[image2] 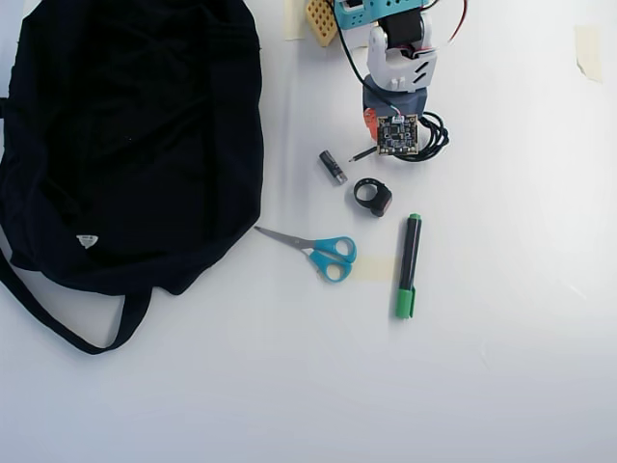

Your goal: Put the cable into the black bag

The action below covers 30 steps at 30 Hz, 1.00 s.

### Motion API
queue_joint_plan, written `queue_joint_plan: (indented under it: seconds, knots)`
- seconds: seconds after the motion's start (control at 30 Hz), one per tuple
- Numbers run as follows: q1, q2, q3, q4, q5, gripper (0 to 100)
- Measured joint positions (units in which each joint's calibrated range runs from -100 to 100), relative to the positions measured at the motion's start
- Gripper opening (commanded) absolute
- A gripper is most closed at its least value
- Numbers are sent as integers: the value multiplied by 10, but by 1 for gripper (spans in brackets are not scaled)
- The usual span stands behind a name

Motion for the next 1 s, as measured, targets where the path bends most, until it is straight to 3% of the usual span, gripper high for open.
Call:
queue_joint_plan:
  seconds: [0.3, 0.53, 1.0]
  knots:
    - [0, 0, -109, 142, 5, 2]
    - [1, -17, -131, 186, 69, 2]
    - [123, -168, -134, 241, 94, 2]
